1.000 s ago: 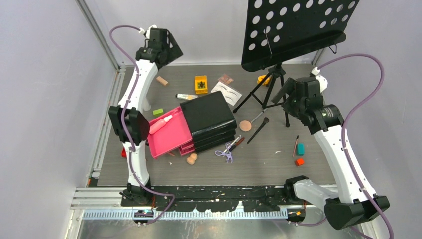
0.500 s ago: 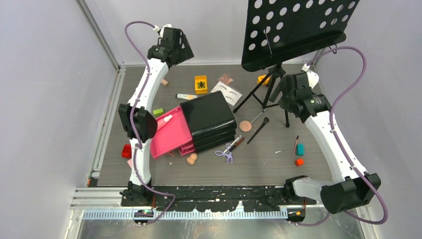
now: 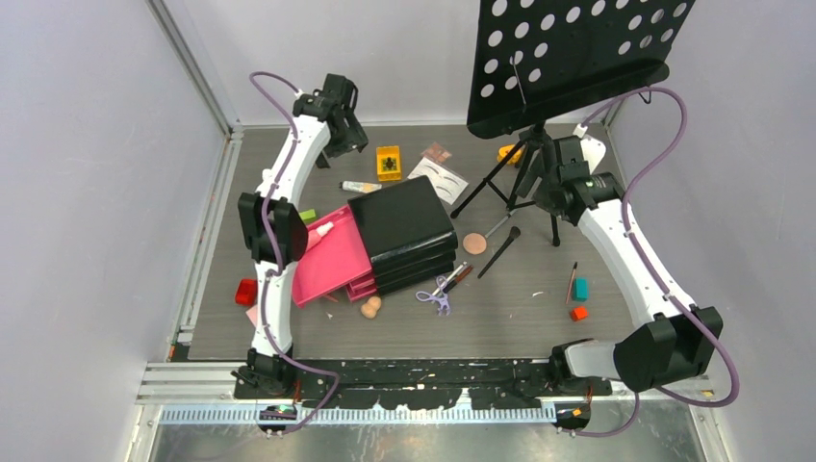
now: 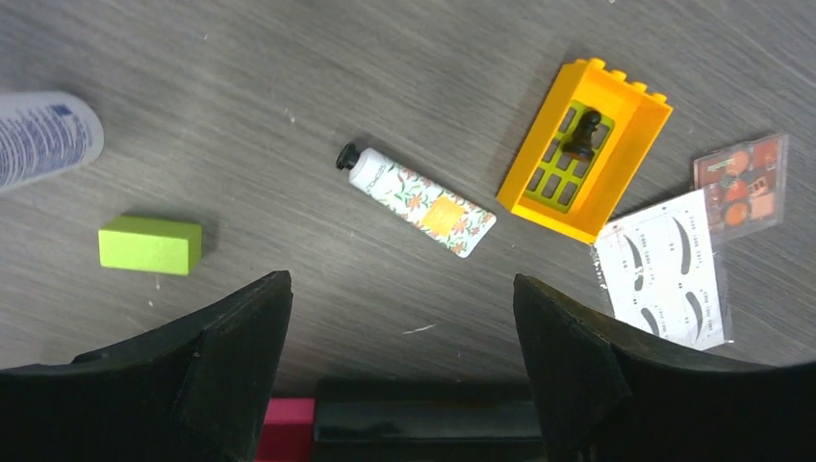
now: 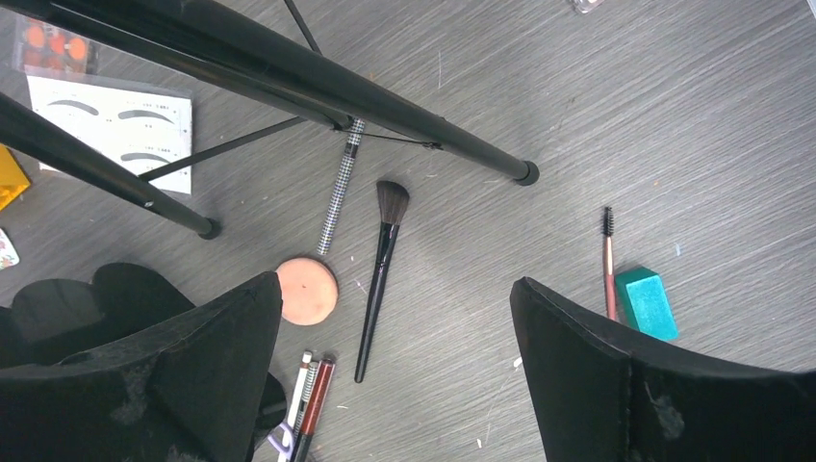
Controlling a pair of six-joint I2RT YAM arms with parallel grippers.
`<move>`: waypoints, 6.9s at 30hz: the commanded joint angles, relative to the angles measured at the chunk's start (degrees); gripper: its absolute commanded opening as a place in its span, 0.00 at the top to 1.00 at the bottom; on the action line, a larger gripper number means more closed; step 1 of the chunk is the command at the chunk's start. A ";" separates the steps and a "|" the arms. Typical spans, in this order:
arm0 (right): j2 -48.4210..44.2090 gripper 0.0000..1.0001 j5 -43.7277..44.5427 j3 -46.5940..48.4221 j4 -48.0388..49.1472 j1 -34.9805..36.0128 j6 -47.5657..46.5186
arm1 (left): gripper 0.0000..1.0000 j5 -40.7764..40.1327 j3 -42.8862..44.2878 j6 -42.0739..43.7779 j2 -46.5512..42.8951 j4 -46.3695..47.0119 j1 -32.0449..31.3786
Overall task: Organize the makeup
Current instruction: Pick up the makeup from the center of the board, then place the makeup in the drawer, then close the drawer in the storage box.
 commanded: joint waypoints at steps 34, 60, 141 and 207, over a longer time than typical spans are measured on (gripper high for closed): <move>-0.37 0.08 -0.74 2.29 0.04 -1.11 -3.54 | 0.13 -2.60 -5.67 -24.63 11.13 5.92 -0.51; 1.09 0.10 -1.68 2.57 2.48 -2.43 -4.12 | 0.64 -4.80 0.71 -14.82 6.08 5.44 0.55; -11.95 0.08 -6.35 -9.40 9.00 -5.35 -8.12 | 0.73 30.57 -80.15 91.47 -67.61 21.32 -1.85; -5.44 0.10 -6.73 -5.36 8.82 -29.53 12.75 | 0.00 -14.57 -32.72 19.98 -36.41 12.67 -2.06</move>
